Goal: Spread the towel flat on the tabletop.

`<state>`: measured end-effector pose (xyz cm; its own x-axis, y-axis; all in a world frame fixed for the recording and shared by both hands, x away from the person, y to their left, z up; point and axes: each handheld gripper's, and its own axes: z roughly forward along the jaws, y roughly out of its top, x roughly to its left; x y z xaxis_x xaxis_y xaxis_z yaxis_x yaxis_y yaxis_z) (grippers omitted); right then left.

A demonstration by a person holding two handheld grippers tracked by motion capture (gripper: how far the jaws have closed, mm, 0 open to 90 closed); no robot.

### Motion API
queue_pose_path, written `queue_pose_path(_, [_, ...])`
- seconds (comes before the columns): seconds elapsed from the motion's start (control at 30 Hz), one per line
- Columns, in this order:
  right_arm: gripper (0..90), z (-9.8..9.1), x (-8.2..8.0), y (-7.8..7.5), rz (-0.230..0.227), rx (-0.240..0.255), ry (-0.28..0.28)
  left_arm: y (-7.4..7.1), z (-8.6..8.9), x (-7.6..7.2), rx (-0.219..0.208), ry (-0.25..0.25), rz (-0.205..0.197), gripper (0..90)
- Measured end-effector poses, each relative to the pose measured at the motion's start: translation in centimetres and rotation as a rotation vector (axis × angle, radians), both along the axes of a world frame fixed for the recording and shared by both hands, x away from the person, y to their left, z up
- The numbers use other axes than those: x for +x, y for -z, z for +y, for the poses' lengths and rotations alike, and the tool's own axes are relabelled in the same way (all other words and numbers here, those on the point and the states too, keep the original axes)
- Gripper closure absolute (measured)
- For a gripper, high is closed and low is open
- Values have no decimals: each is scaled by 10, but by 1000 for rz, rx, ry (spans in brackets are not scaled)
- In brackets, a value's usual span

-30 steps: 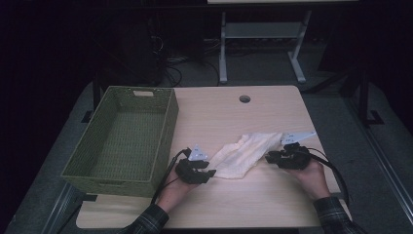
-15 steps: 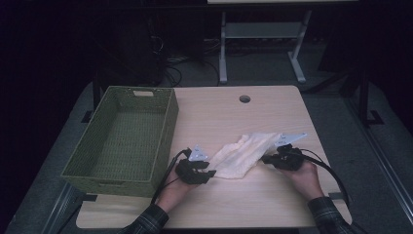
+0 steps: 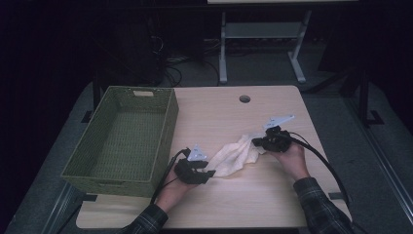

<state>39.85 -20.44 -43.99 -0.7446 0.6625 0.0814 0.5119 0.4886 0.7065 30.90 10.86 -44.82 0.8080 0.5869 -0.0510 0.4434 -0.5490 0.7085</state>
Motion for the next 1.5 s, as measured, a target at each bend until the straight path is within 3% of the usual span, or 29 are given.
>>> queue_pose_path(0.17, [899, 7, 15, 2, 10, -6, 10, 0, -1, 0, 0, 0, 2, 540])
queue_pose_path(0.33, [900, 14, 27, 16, 35, -31, 12, 1, -2, 0, 6, 9, 6, 531])
queue_pose_path(0.4, [900, 16, 29, 24, 47, -56, 11, 2, -2, 0, 5, 11, 9, 528])
queue_pose_path(0.47, [900, 16, 29, 25, 50, -37, 17, 2, -2, 0, 7, 13, 12, 525])
queue_pose_path(0.53, [898, 15, 29, 24, 37, -49, 11, 2, -3, 0, 8, 15, 13, 522])
queue_pose_path(0.73, [820, 7, 14, 5, 23, -8, 6, 2, -3, 0, 7, 15, 15, 518])
queue_pose_path(0.9, [757, -1, -4, 0, 13, 10, -3, 3, -3, -1, 9, 11, 16, 517])
queue_pose_path(1.13, [717, -4, -30, 11, 32, 15, -13, 3, -3, 0, 12, 10, 16, 517])
queue_pose_path(1.23, [684, 1, -33, 19, 45, -19, -13, 3, -3, 0, 13, 9, 14, 517])
queue_pose_path(1.33, [702, 3, -33, 26, 41, -45, -13, 3, -3, 0, 13, 10, 12, 514])
queue_pose_path(1.5, [854, 4, -37, 27, 29, -39, -15, 4, -3, 0, 15, 11, 15, 514])
